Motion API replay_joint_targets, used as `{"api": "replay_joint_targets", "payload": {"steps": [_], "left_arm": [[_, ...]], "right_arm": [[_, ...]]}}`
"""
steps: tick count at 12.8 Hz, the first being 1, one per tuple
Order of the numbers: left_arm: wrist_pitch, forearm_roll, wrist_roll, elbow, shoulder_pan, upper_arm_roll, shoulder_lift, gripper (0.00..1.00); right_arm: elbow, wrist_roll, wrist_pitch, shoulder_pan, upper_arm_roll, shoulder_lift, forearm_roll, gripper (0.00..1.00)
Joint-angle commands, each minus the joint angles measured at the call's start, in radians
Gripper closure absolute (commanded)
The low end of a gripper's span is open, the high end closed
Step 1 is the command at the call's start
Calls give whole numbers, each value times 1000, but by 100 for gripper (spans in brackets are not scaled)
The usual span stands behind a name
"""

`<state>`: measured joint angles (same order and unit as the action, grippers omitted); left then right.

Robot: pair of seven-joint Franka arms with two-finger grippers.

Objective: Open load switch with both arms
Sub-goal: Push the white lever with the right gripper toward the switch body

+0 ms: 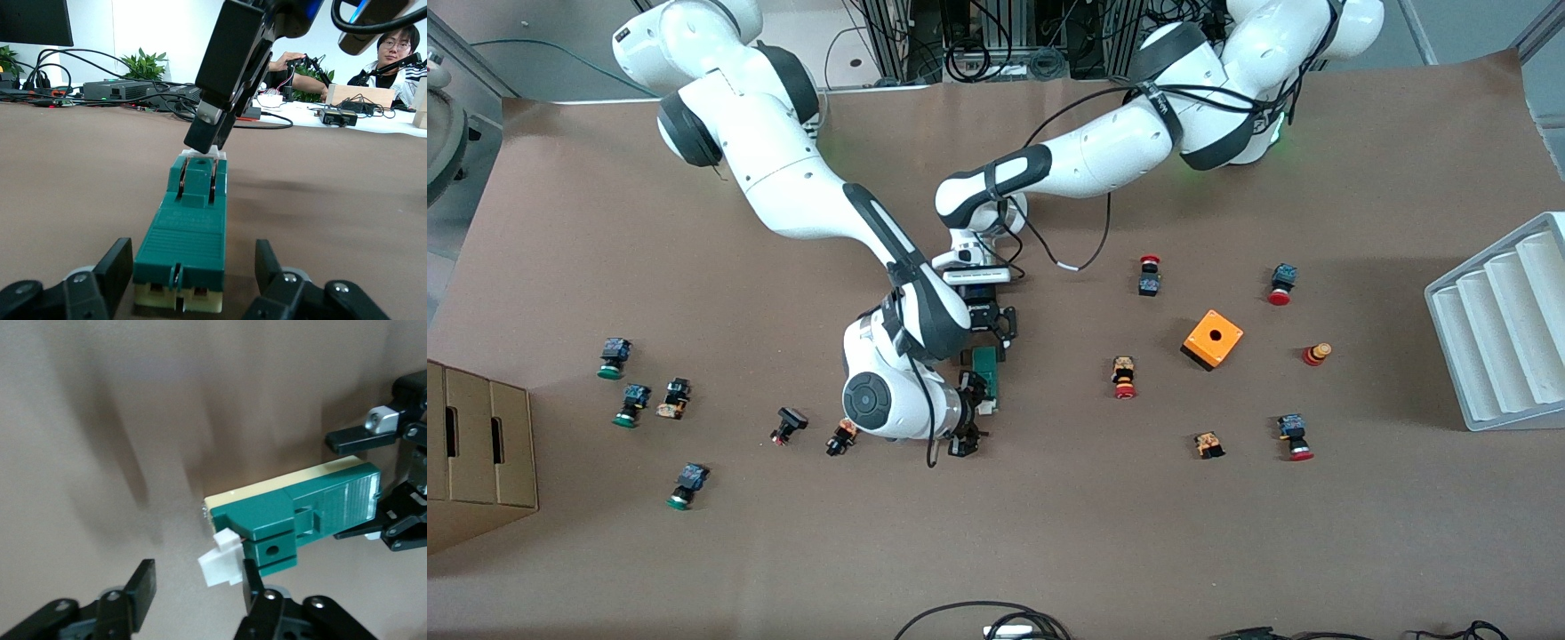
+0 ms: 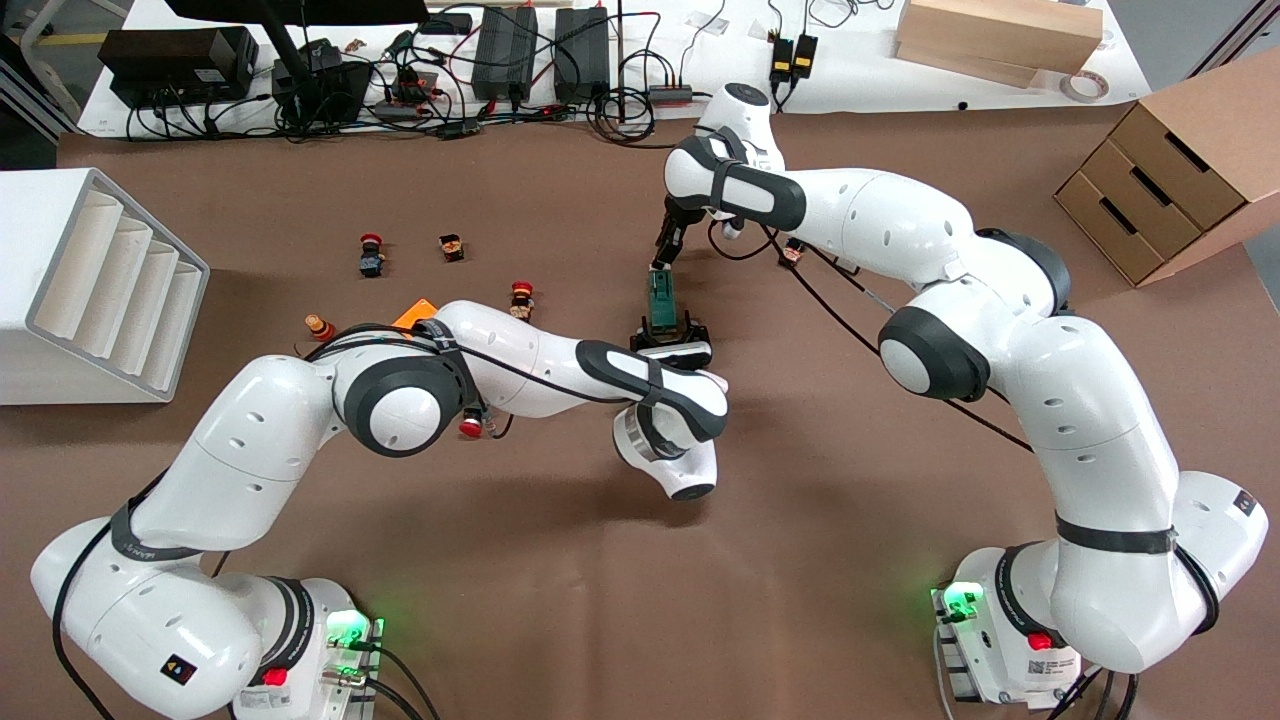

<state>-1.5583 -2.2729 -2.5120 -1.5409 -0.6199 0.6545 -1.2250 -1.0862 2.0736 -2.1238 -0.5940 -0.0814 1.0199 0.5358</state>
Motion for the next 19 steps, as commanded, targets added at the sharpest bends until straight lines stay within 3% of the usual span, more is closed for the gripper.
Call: {"api": "replay_joint_targets", "payload": {"steps": [1,4,11,14,19], "left_arm": [[-5,-4,-4,25,-11,1,-22,25],[-5,-4,-5,25,-11,1,-22,34],[-5,-1,-7,24,-11,2,-17,39],[-5,6,-7,22,-11,2,-17,45],[-6,6,-7,22,-11,2,-17,46]], "right_arm": [[29,8,51,0,0,6,35,49],[29,29,59,-7,0,5,35,49],[20,30,48,-13,2,17,35,49],[19,33,48,-13,2,17,35,58],[11,40,48,-13,26,19,35,60]]}}
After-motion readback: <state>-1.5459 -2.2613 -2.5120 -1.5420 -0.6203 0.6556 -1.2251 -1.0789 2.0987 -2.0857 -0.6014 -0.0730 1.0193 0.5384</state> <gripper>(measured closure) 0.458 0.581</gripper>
